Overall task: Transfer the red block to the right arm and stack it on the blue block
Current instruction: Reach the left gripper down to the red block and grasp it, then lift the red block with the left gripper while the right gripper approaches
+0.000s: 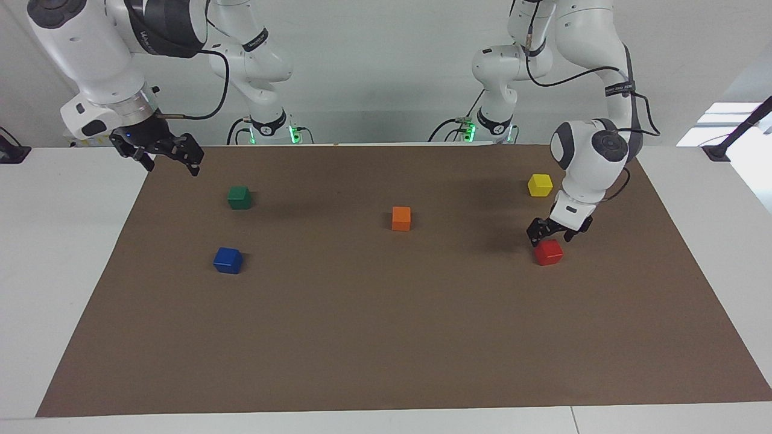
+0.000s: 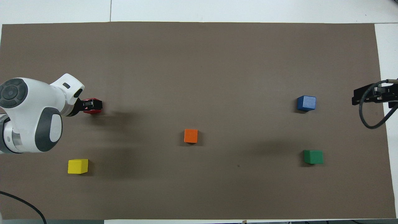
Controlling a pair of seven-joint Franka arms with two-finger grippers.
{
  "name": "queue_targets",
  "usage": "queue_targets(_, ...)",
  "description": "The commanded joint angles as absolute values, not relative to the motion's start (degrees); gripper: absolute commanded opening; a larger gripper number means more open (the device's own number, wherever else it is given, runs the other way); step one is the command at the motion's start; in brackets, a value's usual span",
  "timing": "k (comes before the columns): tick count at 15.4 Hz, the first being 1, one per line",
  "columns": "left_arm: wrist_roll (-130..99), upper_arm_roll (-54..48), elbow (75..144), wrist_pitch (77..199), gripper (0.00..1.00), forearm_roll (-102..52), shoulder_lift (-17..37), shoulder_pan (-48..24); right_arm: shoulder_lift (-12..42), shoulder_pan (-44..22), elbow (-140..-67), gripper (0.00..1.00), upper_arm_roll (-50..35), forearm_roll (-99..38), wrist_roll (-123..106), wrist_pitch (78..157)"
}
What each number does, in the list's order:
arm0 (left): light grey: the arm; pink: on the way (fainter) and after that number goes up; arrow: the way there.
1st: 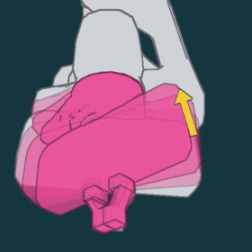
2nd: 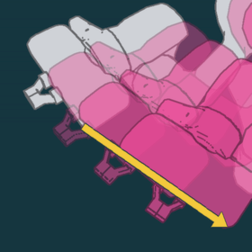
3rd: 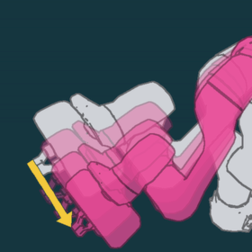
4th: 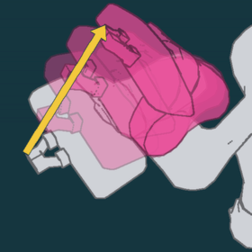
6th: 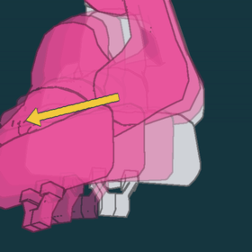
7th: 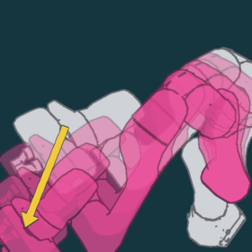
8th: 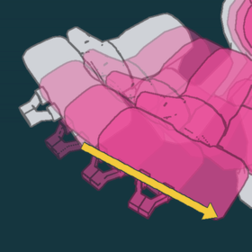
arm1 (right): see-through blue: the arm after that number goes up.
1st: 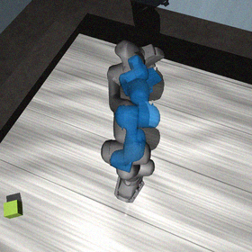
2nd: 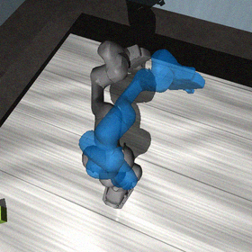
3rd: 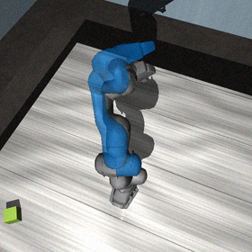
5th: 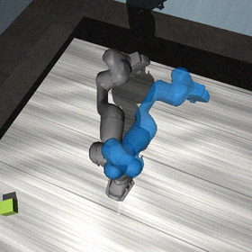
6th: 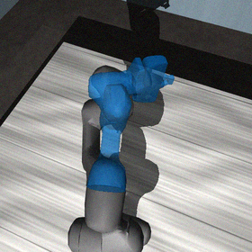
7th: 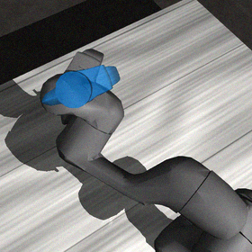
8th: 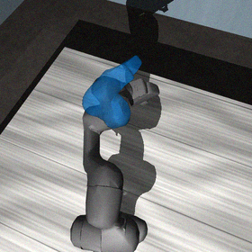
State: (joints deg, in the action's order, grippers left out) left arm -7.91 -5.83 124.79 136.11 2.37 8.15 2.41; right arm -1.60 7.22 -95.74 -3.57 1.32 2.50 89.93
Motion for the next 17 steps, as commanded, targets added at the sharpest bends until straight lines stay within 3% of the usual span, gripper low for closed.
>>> queue_targets(1, -8.3, -5.8, 125.3, 139.6, 1.00, 1.7, 10.0, 2.5, -2.4, 9.3, -96.8, 1.00, -4.1, -5.5, -2.6, 89.9)
queue_targets(3, -8.4, -5.8, 125.2, 141.4, 1.00, 1.7, 11.9, 2.3, -2.4, 13.0, -99.0, 1.00, -4.0, -15.8, -11.2, 91.9)
queue_targets(4, -8.4, -5.8, 124.9, 141.6, 0.95, 1.7, 12.4, 2.4, -2.4, 14.0, -100.5, 1.00, -4.0, -20.7, -14.3, 92.0)
queue_targets(7, -8.5, -5.8, 122.0, 136.8, 0.00, 1.7, 12.6, 2.5, -0.5, 16.5, -103.6, 1.00, -4.0, -34.7, -18.9, 90.1)
queue_targets(9, -8.9, -5.9, 120.3, 133.3, 0.00, 0.2, 12.6, 2.8, 3.3, 17.5, -105.2, 1.00, -4.0, -44.0, -24.3, 86.6)
queue_targets(11, -10.1, -5.8, 117.9, 126.8, 0.00, -2.9, 11.4, 3.0, 3.5, 17.0, -108.8, 1.00, -4.0, -50.2, -25.2, 85.5)
queue_targets(14, -27.0, -6.0, 108.1, 110.5, 0.00, -10.5, 10.9, 2.6, 5.9, 17.2, -114.9, 1.00, -4.0, -63.9, -31.2, 83.8)
queue_targets(17, -42.7, -6.9, 102.2, 98.6, 0.00, -19.7, 9.6, 2.1, 13.3, 17.6, -116.7, 1.00, -4.0, -76.4, -39.3, 79.3)
